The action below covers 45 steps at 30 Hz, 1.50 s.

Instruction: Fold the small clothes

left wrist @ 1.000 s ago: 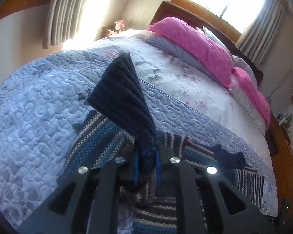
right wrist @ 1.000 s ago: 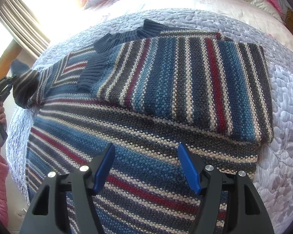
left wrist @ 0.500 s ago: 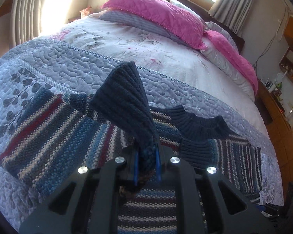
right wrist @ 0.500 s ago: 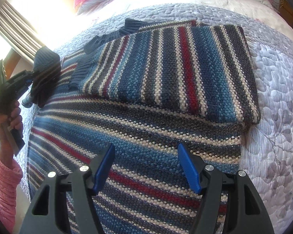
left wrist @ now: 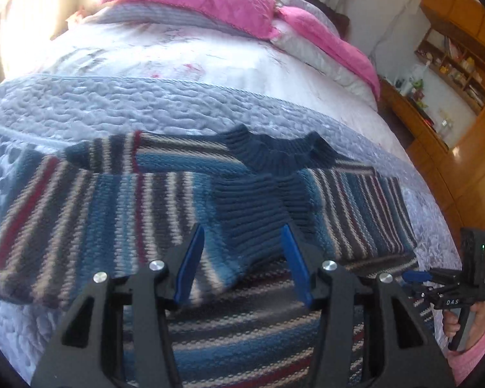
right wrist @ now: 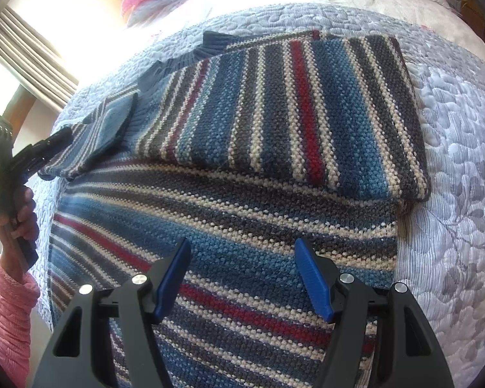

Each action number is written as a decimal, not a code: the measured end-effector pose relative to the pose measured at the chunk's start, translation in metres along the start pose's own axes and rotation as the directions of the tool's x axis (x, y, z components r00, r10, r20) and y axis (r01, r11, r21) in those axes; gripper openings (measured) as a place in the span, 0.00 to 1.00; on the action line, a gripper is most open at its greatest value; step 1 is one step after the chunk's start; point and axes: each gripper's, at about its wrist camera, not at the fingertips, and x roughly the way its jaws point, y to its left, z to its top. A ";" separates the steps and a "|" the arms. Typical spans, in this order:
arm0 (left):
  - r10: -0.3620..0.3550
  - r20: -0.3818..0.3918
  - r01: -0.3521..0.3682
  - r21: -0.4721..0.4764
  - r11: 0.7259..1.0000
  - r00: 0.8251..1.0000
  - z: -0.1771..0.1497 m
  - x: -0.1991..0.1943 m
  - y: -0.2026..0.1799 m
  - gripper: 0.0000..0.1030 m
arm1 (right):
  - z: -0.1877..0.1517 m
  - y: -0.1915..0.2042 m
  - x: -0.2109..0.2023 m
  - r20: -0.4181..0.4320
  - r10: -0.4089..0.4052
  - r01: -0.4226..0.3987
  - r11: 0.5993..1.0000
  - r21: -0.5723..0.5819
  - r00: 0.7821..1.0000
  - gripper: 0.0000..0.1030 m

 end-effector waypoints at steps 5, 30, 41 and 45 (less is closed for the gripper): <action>0.210 -0.043 -0.213 -0.065 0.975 0.977 -0.005 -0.007 0.054 0.52 | 0.012 0.025 0.004 -0.001 0.015 -0.015 0.999 -0.038 1.000 0.65; 0.269 0.032 -0.261 -0.149 0.954 0.963 -0.012 -0.081 0.109 0.57 | 0.135 0.154 0.117 -0.163 0.135 -0.145 0.988 -0.054 0.977 0.28; 0.275 0.022 -0.267 -0.184 0.946 0.961 -0.012 -0.075 0.114 0.58 | 0.133 0.156 0.051 -0.011 0.174 -0.173 0.974 -0.148 0.985 0.05; 0.280 0.011 -0.275 -0.160 0.948 0.960 -0.010 -0.061 0.104 0.58 | 0.135 0.127 0.014 0.073 0.147 -0.138 0.983 -0.119 0.986 0.05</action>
